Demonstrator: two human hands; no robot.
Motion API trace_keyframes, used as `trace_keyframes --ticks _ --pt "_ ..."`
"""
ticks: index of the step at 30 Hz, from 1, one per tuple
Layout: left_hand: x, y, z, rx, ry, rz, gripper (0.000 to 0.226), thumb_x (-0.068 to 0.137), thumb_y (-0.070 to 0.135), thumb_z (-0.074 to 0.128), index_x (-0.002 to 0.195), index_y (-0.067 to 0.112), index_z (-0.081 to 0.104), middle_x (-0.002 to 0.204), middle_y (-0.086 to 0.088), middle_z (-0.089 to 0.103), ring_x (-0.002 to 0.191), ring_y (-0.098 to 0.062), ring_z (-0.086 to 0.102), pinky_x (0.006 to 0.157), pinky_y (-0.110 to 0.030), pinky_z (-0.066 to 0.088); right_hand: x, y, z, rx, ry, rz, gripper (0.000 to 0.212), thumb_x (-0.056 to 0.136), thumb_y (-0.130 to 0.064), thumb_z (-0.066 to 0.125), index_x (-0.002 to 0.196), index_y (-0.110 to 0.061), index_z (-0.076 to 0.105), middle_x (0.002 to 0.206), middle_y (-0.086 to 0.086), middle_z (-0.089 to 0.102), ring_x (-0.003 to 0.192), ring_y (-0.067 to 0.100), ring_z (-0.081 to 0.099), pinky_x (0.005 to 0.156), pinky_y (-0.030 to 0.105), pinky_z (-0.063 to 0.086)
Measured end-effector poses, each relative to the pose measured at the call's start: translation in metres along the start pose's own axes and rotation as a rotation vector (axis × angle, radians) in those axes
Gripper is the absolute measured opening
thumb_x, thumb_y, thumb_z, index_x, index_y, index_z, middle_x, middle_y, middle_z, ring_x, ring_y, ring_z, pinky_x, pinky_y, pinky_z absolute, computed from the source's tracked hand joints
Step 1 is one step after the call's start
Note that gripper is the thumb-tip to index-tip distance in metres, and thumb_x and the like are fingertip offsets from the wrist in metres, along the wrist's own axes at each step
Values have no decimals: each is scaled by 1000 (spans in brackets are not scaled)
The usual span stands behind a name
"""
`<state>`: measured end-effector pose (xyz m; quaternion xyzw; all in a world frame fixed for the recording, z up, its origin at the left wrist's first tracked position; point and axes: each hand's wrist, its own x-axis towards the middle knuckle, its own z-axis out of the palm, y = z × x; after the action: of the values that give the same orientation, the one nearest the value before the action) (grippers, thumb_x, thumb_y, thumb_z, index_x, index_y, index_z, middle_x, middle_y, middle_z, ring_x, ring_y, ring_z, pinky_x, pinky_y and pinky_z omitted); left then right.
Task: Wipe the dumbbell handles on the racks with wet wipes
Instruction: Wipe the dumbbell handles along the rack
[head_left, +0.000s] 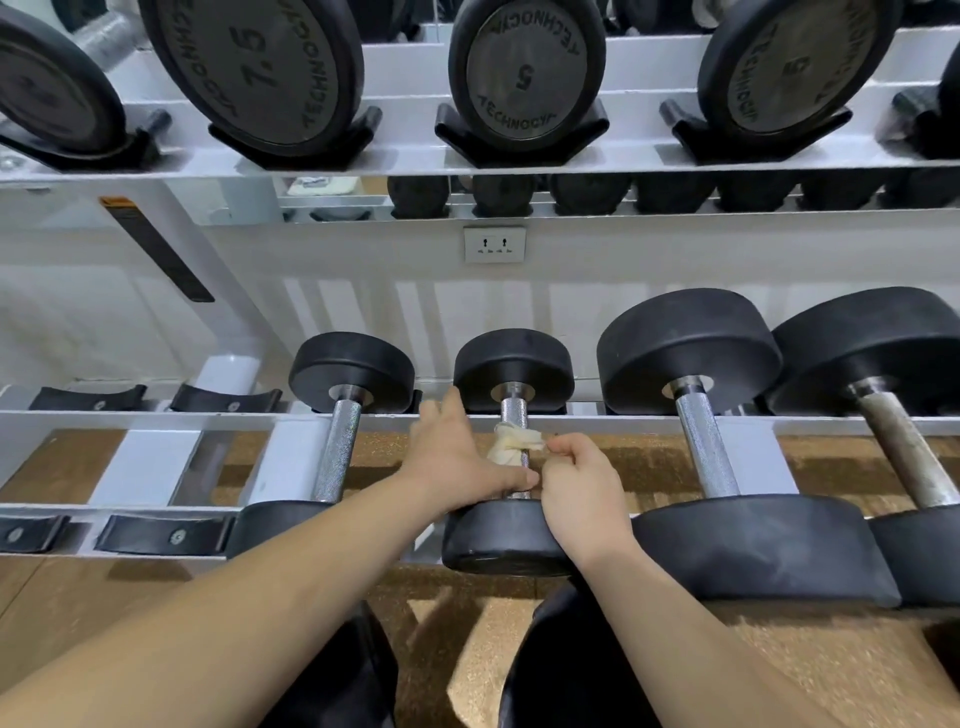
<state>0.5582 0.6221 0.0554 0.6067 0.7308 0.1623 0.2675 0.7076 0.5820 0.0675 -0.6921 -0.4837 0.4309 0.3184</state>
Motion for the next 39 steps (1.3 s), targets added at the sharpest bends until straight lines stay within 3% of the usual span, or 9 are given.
trace_keyframes --ticks 2,6,10,14,21,27,30,33,39 --pt "0 -1 2 51 120 175 91 59 62 89 132 25 48 123 3 46 115 -16 48 95 -34 48 0 1 1 -3 10 0 31 94 -15 45 118 -29 59 111 -8 61 107 19 56 92 40 47" --pt "7 -2 5 -160 -156 435 8 89 24 77 97 26 74 88 6 59 81 -12 59 75 -27 46 2 4 3 -7 33 -25 26 95 -17 45 109 -33 61 109 -7 64 104 19 58 92 43 49" --pt "36 0 9 8 34 591 12 94 17 69 100 17 80 90 -1 54 85 -21 58 79 -35 50 4 6 3 -24 42 -9 30 97 -18 43 118 -31 61 116 -5 63 105 21 57 87 38 45" --pt "56 11 13 406 252 823 20 78 3 73 96 11 75 90 -5 62 83 -31 59 63 -42 55 5 5 3 -35 36 -13 31 97 -16 42 120 -30 59 114 -4 62 103 19 55 82 34 39" --pt "52 5 14 482 -43 903 29 82 7 67 98 30 73 97 7 69 96 -21 58 83 -41 54 7 6 3 -41 71 -4 31 96 -14 44 119 -27 59 112 -2 63 101 22 55 84 35 40" --pt "27 0 -27 218 -423 861 24 96 20 67 113 31 79 101 9 78 91 -13 71 87 -30 55 7 7 3 -73 122 -36 39 97 -12 46 134 -26 46 108 -3 60 96 21 49 82 32 33" --pt "40 5 -31 290 -273 954 21 95 21 66 110 25 80 108 5 77 102 -19 69 92 -35 55 7 6 3 -88 116 -26 37 98 -14 44 132 -27 49 105 -4 59 97 22 50 83 33 35" --pt "47 -6 -14 291 -129 936 23 94 13 68 114 16 78 131 -3 71 132 -27 59 114 -41 44 6 5 3 -92 123 -17 37 97 -14 43 130 -28 51 108 -4 63 105 25 55 91 38 43" --pt "19 -25 -23 179 -329 951 28 98 12 66 121 21 77 133 6 69 134 -7 56 114 -32 43 4 6 4 -79 120 -30 36 94 -17 48 127 -28 54 114 -2 66 108 25 58 97 42 46"
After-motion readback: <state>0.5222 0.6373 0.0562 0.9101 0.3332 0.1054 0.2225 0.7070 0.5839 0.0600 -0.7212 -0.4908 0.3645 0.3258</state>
